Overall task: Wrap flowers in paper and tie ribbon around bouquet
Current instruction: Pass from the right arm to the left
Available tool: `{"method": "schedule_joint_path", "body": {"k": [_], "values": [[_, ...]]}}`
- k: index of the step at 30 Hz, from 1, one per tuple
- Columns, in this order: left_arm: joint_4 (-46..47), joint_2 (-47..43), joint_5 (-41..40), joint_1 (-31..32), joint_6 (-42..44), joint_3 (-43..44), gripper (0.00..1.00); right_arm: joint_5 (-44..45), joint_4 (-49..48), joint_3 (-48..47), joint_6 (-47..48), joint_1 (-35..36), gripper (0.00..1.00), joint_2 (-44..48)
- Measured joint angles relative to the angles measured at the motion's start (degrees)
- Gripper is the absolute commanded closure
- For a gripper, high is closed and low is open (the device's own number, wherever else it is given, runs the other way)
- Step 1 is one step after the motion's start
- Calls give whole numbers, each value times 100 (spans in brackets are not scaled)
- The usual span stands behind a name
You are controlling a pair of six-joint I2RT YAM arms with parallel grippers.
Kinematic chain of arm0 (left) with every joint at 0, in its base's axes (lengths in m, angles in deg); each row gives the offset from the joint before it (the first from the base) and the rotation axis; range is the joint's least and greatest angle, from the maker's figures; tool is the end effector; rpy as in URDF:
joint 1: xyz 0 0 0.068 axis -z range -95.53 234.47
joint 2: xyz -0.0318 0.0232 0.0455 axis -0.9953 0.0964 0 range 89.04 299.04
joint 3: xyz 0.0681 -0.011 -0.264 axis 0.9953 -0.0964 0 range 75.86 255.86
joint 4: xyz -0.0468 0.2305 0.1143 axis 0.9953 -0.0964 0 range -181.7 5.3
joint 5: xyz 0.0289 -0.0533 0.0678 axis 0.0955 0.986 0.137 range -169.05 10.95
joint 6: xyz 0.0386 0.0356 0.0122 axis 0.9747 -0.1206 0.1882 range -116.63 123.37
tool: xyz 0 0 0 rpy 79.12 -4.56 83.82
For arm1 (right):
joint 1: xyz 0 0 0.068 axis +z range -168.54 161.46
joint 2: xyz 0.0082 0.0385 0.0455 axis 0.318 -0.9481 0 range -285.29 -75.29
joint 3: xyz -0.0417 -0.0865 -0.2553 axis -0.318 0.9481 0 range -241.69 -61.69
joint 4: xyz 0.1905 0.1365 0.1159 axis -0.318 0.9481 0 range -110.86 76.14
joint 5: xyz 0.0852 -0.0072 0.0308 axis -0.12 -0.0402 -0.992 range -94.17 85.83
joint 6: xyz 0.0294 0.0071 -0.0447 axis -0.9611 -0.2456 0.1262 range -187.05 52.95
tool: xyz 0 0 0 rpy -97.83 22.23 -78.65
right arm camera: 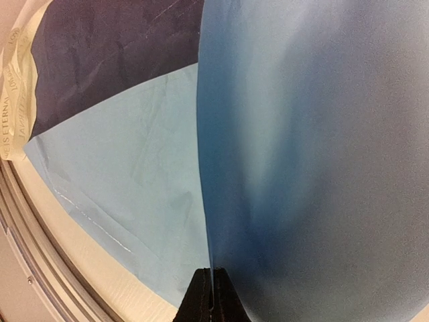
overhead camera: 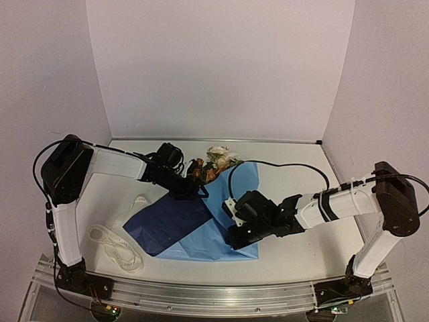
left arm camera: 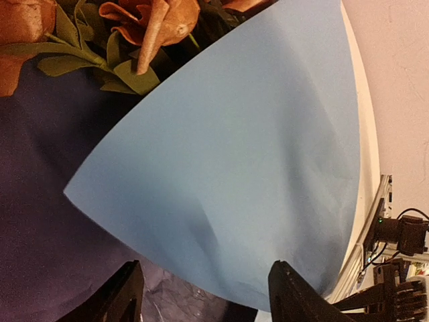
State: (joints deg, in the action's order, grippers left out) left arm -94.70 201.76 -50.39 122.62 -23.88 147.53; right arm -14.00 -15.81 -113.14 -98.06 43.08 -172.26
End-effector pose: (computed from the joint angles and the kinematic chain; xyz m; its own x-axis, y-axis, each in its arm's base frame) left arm 0.3137 -0.2683 0.1595 -0.9005 0.1963 -0.3880 0.4125 0.6679 -0.6195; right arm 0.1542 0.2983 0.1584 -0.7879 -0.3904 -0.4763 -0.5980 0.6699 0.4401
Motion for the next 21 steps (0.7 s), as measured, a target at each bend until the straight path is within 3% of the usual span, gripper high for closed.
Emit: {"method": "schedule_joint_path", "body": {"k": [4, 6, 7, 10, 13, 16, 21], "values": [[-12, 252, 14, -18, -23, 120, 61, -56, -1, 0, 23, 0, 100, 0], [-44, 322, 12, -18, -2, 169, 75, -88, -1, 0, 36, 0, 100, 0], [-58, 353, 12, -18, 38, 203, 82, -102, -1, 0, 38, 0, 97, 0], [-54, 417, -13, -16, 2, 298, 99, -150, -1, 0, 19, 0, 75, 0], [-43, 425, -34, -16, 28, 333, 100, -220, -1, 2, -32, -46, 59, 4], [-45, 425, -34, -16, 34, 334, 100, -357, -99, 159, -240, -177, 53, 173], [-46, 425, -36, -16, 46, 334, 100, -620, -581, 787, -840, -553, 63, 783]]}}
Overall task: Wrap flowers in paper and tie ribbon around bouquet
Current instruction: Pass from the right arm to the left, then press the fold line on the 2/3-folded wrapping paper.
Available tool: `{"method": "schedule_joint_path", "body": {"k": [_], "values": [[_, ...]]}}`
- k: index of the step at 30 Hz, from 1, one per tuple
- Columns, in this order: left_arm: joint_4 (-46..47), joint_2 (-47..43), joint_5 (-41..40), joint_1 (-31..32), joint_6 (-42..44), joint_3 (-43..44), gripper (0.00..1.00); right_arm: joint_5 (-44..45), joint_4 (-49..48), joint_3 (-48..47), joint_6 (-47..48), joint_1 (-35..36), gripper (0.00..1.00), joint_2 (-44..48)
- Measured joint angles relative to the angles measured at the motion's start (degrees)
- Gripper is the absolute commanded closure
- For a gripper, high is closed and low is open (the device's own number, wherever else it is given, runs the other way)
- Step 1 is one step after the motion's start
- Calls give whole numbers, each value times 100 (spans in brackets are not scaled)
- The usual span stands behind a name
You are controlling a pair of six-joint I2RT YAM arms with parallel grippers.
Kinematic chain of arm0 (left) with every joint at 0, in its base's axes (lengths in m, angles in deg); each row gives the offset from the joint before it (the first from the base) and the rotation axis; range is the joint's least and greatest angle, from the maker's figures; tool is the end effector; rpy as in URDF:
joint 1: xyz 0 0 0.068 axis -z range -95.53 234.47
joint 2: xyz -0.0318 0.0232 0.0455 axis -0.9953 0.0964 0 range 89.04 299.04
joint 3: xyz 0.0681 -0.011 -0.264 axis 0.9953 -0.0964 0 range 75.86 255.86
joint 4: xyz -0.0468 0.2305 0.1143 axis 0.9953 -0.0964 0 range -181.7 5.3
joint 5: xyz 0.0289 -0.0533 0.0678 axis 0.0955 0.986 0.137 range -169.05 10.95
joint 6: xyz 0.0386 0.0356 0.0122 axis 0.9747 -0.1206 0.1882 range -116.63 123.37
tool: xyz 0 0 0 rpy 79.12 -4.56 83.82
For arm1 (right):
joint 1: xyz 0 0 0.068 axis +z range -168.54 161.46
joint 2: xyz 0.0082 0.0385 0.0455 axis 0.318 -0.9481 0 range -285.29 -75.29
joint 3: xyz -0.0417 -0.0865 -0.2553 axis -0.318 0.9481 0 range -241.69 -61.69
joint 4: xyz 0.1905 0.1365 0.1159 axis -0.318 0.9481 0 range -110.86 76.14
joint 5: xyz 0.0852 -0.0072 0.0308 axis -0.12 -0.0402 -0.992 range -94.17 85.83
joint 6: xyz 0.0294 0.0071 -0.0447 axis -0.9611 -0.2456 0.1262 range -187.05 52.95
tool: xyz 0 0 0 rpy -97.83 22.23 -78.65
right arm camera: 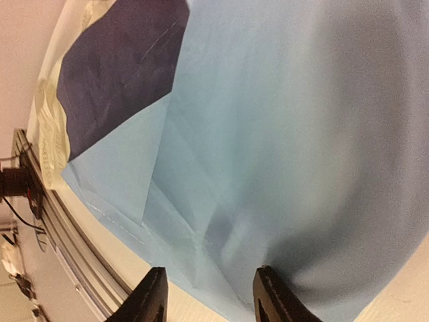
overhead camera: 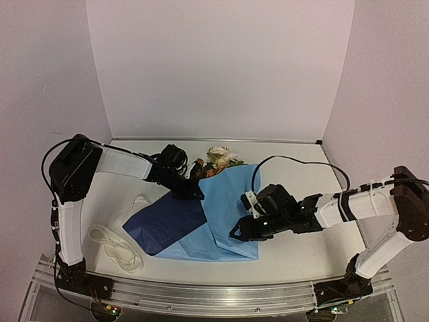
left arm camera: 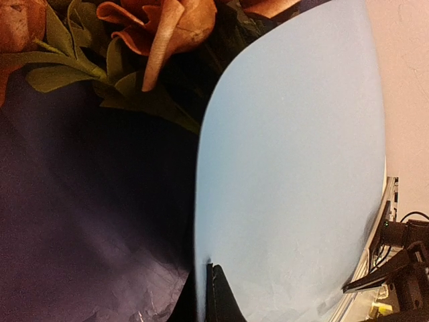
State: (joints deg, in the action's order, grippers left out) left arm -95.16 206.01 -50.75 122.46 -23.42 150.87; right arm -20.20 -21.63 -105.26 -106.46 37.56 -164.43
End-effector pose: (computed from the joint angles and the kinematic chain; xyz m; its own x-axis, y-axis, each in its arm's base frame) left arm 0.3256 -0.2759 0.1461 -0.9046 0.2028 -0.3750 0.4056 0.6805 -0.6103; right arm 0.1631 0.2605 0.1682 -0.8795 -0.2149 -0.4246 -0.4512 0.6600 0.6007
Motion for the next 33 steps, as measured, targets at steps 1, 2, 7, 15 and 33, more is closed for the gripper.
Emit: {"method": "schedule_joint_path", "body": {"k": [1, 2, 7, 15, 33], "values": [[-1, 0, -4, 0, 5, 0, 100, -39, -108, 124, -141, -61, 67, 93], [-3, 0, -12, 0, 14, 0, 100, -75, -217, 247, -288, -118, 71, 170], [-9, 0, -85, 0, 43, 0, 100, -239, -786, 803, -934, -157, 79, 242], [-106, 0, -276, 5, 112, 6, 100, -309, -2393, 1643, -1884, -118, 86, -273], [-687, -1115, -648, 807, 310, 150, 67, -261, -3232, 1648, -2238, 56, 90, -728]]}}
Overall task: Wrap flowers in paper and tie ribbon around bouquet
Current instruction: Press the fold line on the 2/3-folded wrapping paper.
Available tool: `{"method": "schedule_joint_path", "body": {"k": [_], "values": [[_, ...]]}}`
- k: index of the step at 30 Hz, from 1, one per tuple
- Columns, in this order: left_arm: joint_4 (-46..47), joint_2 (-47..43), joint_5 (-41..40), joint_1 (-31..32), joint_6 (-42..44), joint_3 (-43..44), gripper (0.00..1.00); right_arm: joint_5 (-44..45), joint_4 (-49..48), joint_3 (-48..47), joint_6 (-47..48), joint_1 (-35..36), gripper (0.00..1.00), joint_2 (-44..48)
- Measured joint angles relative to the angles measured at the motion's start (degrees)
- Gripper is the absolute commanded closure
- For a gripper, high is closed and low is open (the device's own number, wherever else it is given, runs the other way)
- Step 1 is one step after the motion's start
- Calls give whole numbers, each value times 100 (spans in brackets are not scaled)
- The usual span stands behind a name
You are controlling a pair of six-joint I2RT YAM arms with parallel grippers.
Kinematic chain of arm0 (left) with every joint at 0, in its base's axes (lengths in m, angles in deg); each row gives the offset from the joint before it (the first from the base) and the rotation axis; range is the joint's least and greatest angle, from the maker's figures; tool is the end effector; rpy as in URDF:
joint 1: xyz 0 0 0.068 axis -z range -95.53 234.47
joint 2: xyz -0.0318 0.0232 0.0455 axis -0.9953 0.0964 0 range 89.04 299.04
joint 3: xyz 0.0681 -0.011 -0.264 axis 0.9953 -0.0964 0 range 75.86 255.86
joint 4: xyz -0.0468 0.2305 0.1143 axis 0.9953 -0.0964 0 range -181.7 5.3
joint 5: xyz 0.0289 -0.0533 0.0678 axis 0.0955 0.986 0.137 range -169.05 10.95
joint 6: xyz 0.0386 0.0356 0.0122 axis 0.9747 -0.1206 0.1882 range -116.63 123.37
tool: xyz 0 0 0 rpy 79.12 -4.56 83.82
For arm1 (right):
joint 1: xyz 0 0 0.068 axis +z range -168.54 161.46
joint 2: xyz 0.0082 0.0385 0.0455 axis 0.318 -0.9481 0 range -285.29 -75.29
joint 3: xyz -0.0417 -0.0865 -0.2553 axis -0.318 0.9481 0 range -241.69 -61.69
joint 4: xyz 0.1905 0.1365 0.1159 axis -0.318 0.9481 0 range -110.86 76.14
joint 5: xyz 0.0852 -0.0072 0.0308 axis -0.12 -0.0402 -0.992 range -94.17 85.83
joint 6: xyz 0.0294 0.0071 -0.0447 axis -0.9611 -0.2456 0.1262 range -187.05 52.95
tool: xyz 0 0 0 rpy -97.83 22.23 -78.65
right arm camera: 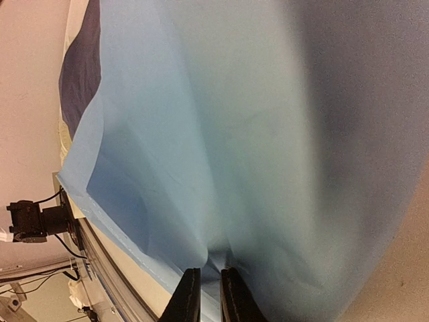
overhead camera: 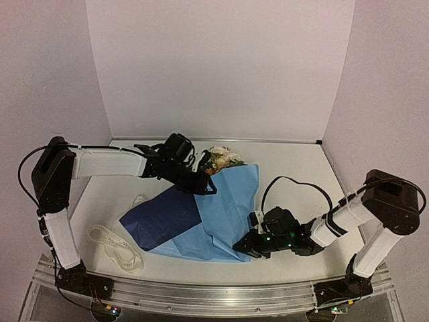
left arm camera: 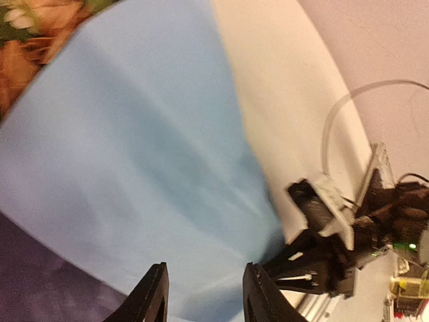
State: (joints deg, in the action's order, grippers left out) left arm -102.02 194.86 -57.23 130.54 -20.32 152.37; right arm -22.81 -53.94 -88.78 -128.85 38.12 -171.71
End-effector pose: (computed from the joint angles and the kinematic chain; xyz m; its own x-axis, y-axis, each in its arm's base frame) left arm 0.2739 -0.3035 0.2221 -0.8017 0.2944 -0.5202 0.5717 0.6319 -0.5234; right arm 0.1438 0.2394 0.1040 -0.9761 0.0357 -0.2144 -0.1545 0.5799 0.7999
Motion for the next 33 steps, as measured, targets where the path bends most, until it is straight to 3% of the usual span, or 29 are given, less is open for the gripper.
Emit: {"method": "schedule_joint_path", "body": {"k": [4, 8, 16, 33], "values": [[197, -34, 306, 642, -44, -75, 79, -1, 3, -114, -48, 45, 89, -93], [484, 66, 656, 994, -145, -486, 83, 37, 7, -123, -102, 55, 90, -99], [987, 415, 910, 1035, -567, -1319, 87, 136, 9, -134, -239, 64, 89, -99], [1052, 733, 444, 1090, -790, -1393, 95, 748, 68, -188, -530, -261, 80, 65]]}}
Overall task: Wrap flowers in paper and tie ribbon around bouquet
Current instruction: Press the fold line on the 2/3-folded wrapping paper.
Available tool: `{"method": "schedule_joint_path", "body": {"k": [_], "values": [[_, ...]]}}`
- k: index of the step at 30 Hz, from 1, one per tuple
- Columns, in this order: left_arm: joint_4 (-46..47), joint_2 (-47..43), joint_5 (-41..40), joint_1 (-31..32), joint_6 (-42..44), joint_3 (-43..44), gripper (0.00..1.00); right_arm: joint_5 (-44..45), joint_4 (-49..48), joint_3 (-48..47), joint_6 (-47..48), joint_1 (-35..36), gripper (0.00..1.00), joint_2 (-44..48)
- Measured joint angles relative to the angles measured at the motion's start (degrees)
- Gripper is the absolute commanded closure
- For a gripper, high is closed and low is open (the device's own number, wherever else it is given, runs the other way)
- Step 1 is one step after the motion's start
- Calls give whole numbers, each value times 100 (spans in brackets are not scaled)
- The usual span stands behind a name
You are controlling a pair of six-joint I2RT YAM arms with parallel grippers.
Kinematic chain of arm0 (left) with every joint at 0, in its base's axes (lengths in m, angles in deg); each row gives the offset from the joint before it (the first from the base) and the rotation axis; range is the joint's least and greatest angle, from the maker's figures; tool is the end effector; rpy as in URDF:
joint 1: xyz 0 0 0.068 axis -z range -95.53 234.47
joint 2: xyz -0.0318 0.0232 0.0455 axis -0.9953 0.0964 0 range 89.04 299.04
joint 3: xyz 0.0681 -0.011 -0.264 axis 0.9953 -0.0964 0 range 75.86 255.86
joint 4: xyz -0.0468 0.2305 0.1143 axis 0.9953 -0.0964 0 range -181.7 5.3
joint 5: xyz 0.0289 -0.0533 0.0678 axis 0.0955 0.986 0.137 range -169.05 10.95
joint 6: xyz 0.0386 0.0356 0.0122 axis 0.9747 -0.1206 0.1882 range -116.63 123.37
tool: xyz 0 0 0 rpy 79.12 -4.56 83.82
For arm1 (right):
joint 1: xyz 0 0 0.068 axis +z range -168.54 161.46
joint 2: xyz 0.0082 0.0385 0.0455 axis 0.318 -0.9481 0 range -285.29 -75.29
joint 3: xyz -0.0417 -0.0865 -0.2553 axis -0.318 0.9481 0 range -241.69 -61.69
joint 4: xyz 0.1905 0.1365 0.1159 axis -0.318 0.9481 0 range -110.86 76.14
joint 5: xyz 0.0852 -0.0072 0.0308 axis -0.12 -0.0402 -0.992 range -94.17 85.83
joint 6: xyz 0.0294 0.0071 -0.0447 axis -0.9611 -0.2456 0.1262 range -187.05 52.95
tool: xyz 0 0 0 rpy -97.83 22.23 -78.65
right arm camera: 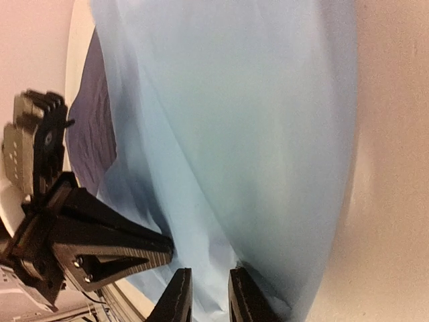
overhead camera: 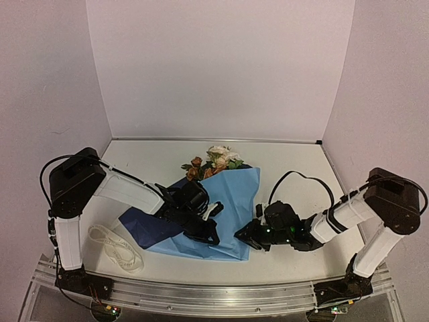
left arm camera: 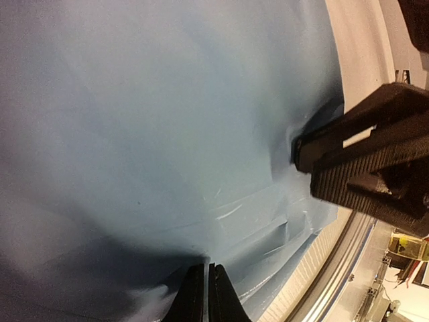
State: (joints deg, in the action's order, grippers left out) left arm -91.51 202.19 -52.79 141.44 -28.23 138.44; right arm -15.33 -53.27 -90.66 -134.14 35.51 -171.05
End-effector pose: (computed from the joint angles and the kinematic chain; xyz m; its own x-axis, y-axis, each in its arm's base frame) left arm 0.1954 -0.3297 0.1159 -0.8532 0.4500 -0.2638 0.5104 0.6161 -0.5999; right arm 0.1635 0.2373 0.1130 -0.9470 0.2334 -0.2205 -0.0402 0.5952 0.8026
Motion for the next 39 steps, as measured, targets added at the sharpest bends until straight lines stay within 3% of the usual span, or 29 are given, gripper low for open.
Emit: {"method": "schedule_joint_path", "body": {"k": [18, 30, 39], "values": [[39, -41, -108, 18, 31, -61, 100, -63, -30, -839, -121, -1445, 79, -886], [117, -69, -395, -18, 197, -78, 100, -598, 526, -2314, -246, -2285, 80, -1759], [-73, -171, -390, -89, 472, -129, 100, -626, 1289, -2569, 166, -2537, 78, -1459]]}}
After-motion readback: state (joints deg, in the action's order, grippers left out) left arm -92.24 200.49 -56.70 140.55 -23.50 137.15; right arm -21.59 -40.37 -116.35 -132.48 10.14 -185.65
